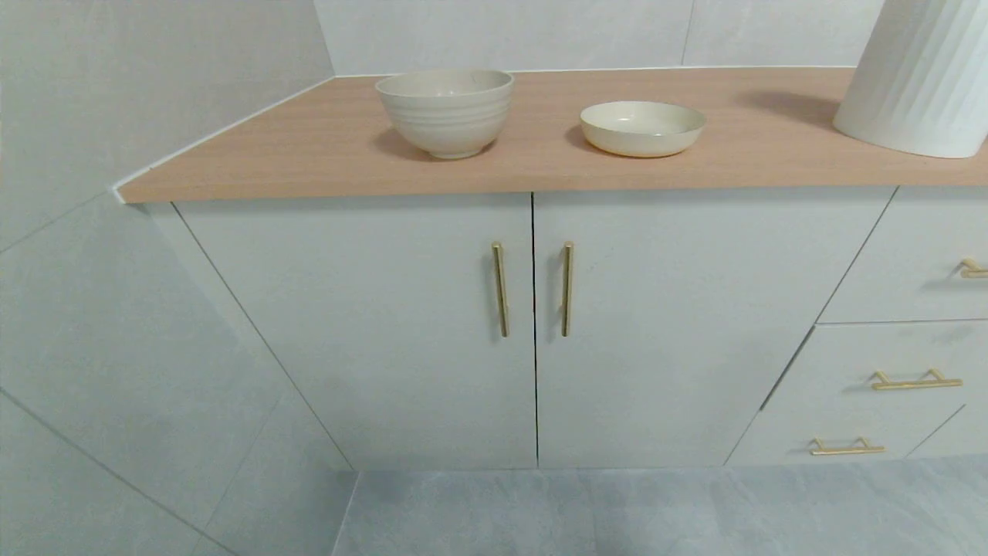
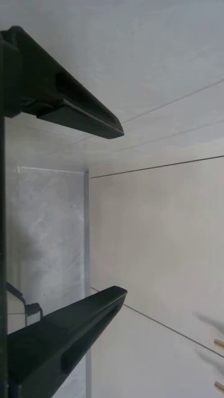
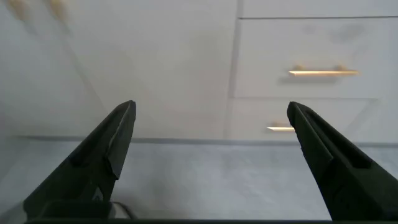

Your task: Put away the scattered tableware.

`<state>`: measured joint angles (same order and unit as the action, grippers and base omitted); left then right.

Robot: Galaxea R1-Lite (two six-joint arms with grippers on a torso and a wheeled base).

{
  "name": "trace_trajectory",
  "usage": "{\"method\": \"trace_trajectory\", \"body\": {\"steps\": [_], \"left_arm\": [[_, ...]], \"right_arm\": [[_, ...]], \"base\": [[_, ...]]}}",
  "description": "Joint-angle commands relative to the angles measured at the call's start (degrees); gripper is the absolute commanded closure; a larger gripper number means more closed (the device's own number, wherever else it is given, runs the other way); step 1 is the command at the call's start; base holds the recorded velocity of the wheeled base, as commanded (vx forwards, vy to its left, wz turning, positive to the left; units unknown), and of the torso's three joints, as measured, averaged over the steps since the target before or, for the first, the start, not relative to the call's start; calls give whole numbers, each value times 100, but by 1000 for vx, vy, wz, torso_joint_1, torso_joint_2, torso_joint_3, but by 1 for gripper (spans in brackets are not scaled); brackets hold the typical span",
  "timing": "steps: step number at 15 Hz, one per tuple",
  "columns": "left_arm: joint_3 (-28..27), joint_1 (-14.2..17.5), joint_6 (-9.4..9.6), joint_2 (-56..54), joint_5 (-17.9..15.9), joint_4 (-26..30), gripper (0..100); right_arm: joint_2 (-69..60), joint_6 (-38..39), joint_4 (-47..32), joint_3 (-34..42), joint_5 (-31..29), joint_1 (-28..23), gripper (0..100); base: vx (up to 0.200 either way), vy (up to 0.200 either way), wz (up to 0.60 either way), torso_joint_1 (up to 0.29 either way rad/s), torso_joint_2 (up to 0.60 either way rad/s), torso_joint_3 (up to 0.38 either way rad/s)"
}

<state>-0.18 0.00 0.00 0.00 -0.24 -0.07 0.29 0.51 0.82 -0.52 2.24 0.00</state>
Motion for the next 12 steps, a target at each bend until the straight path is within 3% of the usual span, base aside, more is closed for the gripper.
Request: {"method": "trace_trajectory", "body": {"steps": [1,4,5,6,8,9,12], "left_arm": [[1,0,0,9,-2,-1,0],[1,0,0,9,-2,-1,0],[1,0,0,9,-2,-1,0],[1,0,9,9,-2,-1,0],[1,0,0,9,-2,-1,0],[1,0,0,9,-2,-1,0],[1,0,9,9,-2,-1,0]], "right_arm": [[656,590,129,-1081,848,255,0],[2555,274,6,-1319,2597,677,0],[2766,265,33,-1336,2746,712,0],[3987,248,182,-1600,3168,853,0],[5139,248,788,-2004,3230,1274,0],[5956,274,1500,-2321,3203,1723,0],[7714,300,3003,-2980,3080,2224,0]], "base": [[0,0,0,0,0,0],[0,0,0,0,0,0],[0,0,0,0,0,0],[0,0,0,0,0,0],[0,0,0,0,0,0],[0,0,0,0,0,0],[0,0,0,0,0,0]]}}
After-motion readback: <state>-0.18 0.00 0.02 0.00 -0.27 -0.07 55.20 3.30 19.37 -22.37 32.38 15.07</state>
